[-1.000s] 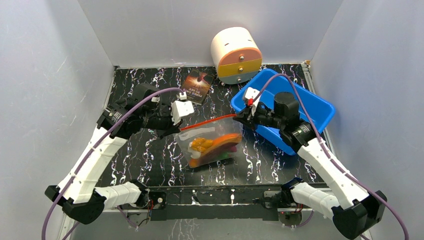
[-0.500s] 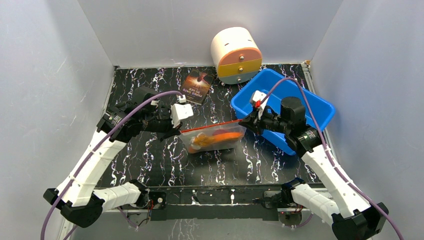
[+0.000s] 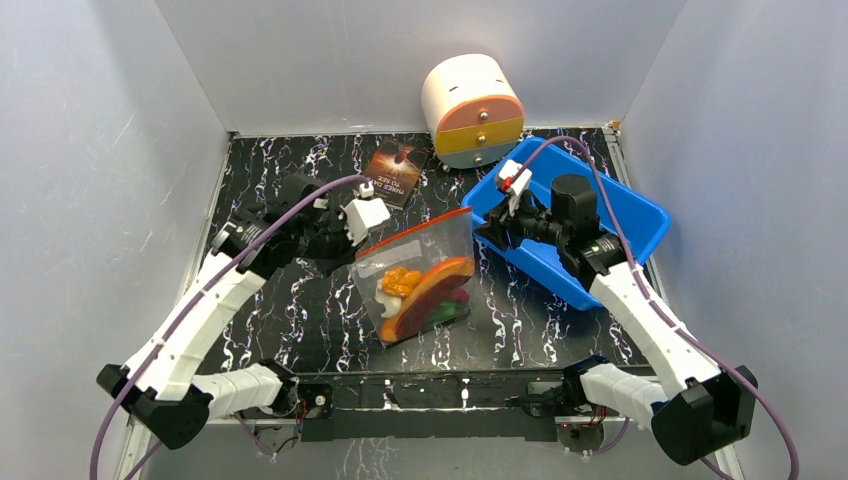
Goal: Place the food in the zip-top bag and seal the zipper
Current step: Place the zipper food storage bag at the center of the board.
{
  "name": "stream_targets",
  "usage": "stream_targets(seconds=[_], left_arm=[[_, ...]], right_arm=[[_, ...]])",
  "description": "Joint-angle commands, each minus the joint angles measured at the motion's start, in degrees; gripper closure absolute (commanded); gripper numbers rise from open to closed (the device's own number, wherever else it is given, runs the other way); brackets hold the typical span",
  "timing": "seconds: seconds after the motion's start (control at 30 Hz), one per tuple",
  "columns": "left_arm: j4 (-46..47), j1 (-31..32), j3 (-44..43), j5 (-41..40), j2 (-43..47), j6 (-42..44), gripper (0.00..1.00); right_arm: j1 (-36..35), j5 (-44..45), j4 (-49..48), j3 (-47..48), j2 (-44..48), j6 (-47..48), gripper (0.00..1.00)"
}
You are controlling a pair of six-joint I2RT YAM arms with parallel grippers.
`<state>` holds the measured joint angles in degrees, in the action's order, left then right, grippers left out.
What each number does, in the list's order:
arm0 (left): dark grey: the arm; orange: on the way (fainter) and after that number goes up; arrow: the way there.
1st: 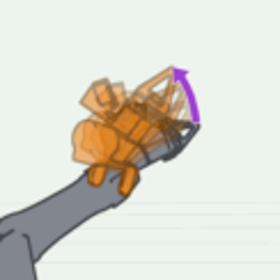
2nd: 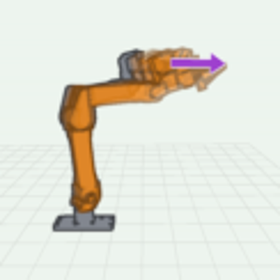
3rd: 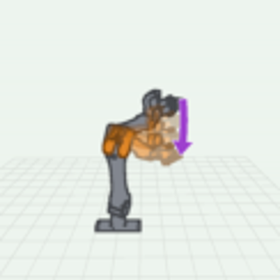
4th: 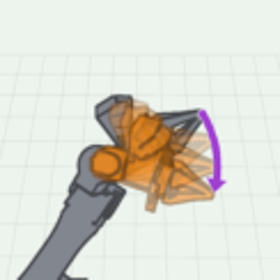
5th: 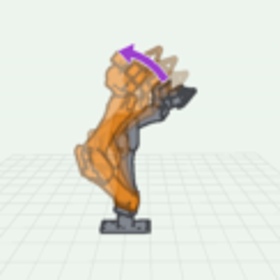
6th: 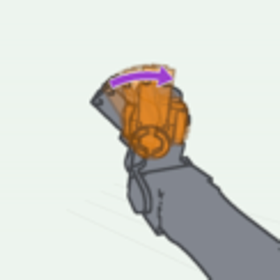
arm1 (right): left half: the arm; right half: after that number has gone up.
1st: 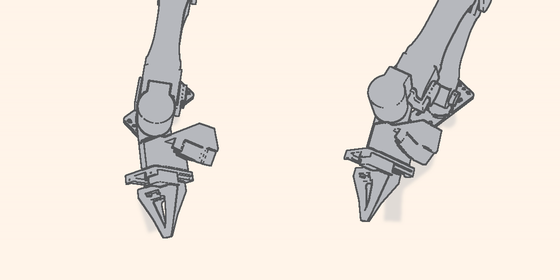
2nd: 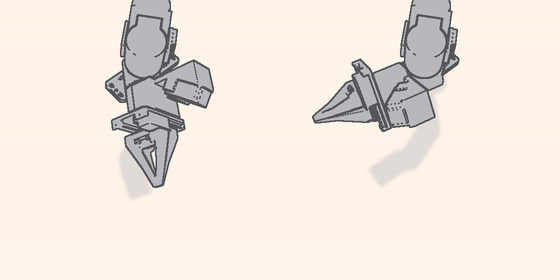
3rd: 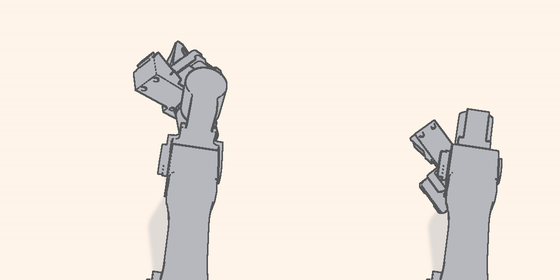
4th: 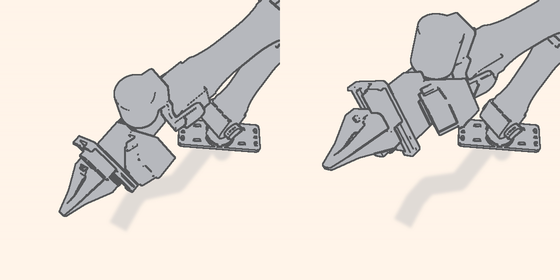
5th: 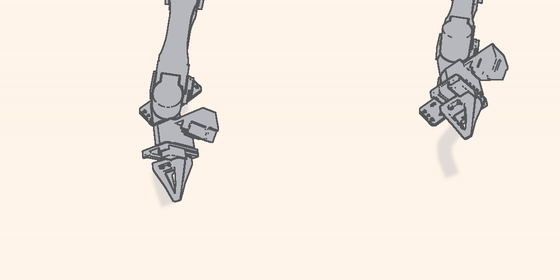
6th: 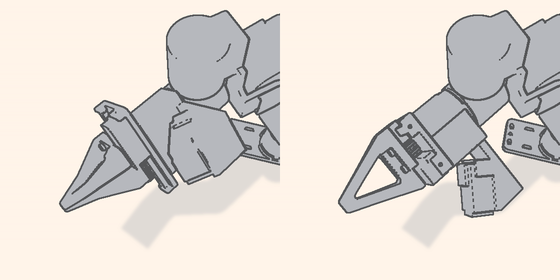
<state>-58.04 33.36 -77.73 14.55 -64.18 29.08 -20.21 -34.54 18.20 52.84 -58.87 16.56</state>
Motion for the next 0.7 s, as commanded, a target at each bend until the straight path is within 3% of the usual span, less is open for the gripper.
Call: stream_targets(seconds=[0.0,0.33,0.43,0.47,0.5,0.57,0.67], left_arm=[[5.24,-1.54,0.03,-5.24,-3.68,-5.72,1.00],[12.76,-12.79,-1.60,-5.60,-11.84,-16.45,1.00],[14.55,-14.10,-0.90,-6.41,-12.55,-18.66,1.00],[14.89,-14.24,-0.66,-7.25,-12.85,-19.26,1.00],[15.18,-14.33,-0.54,-8.11,-13.09,-19.84,1.00],[15.52,-14.45,-0.64,-10.15,-13.45,-21.37,0.96],[14.92,-14.47,-1.76,-12.70,-13.95,-24.34,0.80]], right_arm=[[0.17,2.22,-8.42,4.68,-2.01,-2.97,0.59],[0.20,7.00,-9.92,5.43,1.50,-8.86,0.29],[0.17,9.14,-9.80,4.91,2.56,-12.67,0.17],[0.17,9.85,-9.72,4.75,2.76,-14.31,0.05],[0.17,10.68,-9.53,4.71,2.87,-16.09,0.02],[0.17,12.63,-8.75,5.11,2.81,-19.62,0.02],[0.18,15.42,-4.85,7.90,1.95,-23.87,0.02]])
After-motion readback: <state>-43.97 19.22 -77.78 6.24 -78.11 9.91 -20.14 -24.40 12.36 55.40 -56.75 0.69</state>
